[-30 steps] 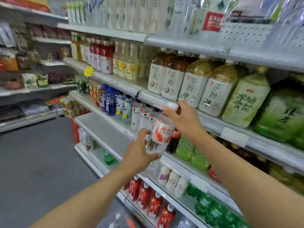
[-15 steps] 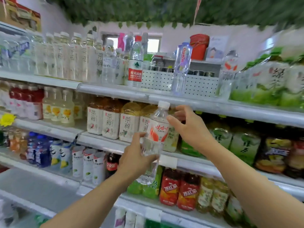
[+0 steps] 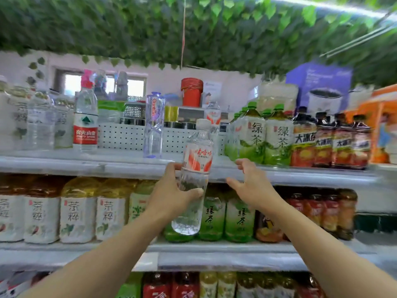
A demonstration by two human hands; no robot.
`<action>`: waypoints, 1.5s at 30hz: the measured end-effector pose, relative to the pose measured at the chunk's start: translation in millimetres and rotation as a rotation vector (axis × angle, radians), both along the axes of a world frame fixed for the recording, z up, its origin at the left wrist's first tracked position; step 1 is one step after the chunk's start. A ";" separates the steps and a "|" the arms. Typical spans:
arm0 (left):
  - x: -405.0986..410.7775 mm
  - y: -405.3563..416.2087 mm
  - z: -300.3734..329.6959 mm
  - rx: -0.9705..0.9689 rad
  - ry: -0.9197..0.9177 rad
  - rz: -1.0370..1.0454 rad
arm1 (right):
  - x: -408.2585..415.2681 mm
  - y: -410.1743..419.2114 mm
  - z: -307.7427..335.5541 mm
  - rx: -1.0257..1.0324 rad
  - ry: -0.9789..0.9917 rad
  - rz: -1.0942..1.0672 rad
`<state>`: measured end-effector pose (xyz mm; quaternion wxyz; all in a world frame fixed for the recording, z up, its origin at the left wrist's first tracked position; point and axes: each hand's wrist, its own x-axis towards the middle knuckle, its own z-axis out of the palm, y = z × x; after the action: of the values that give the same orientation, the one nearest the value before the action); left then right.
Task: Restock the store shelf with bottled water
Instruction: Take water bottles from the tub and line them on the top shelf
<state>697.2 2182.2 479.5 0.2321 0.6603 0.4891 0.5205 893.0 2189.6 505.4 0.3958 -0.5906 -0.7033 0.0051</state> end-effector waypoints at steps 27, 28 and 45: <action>102.0 147.0 124.4 0.113 -0.183 -0.083 | 37.0 78.9 18.6 0.072 -0.039 -0.038; 102.6 150.5 122.8 0.110 -0.184 -0.098 | 35.4 79.2 17.3 0.077 -0.042 -0.051; 101.9 176.3 103.2 0.129 -0.048 -0.197 | 26.4 92.2 -1.4 0.207 -0.146 -0.218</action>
<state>799.1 2358.5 582.7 0.2506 0.7060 0.3817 0.5413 919.3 2281.7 504.0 0.4005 -0.6183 -0.6587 -0.1530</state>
